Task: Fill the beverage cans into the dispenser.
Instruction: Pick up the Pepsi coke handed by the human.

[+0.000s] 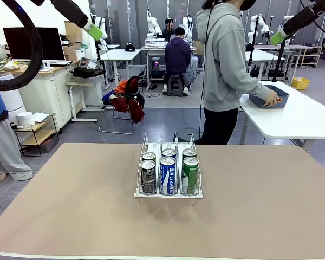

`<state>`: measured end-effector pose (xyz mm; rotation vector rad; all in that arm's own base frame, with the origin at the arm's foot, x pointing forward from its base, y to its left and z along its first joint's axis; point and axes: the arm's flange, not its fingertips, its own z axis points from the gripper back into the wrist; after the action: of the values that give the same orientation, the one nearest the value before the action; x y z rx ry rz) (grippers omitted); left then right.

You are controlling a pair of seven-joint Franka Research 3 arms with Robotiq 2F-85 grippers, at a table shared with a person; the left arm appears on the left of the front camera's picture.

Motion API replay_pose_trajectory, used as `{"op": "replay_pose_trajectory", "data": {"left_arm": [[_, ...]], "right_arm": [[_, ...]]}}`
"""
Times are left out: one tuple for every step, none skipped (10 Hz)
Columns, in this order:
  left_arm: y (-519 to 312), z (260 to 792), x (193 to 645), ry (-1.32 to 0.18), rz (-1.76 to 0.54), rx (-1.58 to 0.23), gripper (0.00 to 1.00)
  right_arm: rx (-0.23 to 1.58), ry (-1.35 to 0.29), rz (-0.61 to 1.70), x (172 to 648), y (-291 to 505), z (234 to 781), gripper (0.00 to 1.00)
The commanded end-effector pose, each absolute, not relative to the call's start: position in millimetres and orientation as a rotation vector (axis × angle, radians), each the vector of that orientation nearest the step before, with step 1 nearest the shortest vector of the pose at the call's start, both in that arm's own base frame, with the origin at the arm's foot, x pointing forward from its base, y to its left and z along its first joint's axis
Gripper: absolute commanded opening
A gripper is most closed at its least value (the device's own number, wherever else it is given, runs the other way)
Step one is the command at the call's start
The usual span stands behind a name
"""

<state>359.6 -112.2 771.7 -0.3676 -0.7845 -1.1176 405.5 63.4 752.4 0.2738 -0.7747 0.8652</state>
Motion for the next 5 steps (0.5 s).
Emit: {"op": "replay_pose_trajectory", "data": {"left_arm": [[-112.6,771.8,360.2,-0.786,-1.109,-0.362,1.00],[-112.6,771.8,360.2,-0.786,-1.109,-0.362,1.00],[-112.6,771.8,360.2,-0.786,-1.109,-0.362,1.00],[-112.6,771.8,360.2,-0.786,-1.109,-0.362,1.00],[-112.6,771.8,360.2,-0.786,-1.109,-0.362,1.00]], "right_arm": [[0.276,-0.773,0.868,404.5,63.9,752.6,1.00],[0.276,-0.773,0.868,404.5,63.9,752.6,1.00],[0.276,-0.773,0.868,404.5,63.9,752.6,1.00],[0.276,-0.773,0.868,404.5,63.9,752.6,1.00],[0.276,-0.773,0.868,404.5,63.9,752.6,1.00]]}}
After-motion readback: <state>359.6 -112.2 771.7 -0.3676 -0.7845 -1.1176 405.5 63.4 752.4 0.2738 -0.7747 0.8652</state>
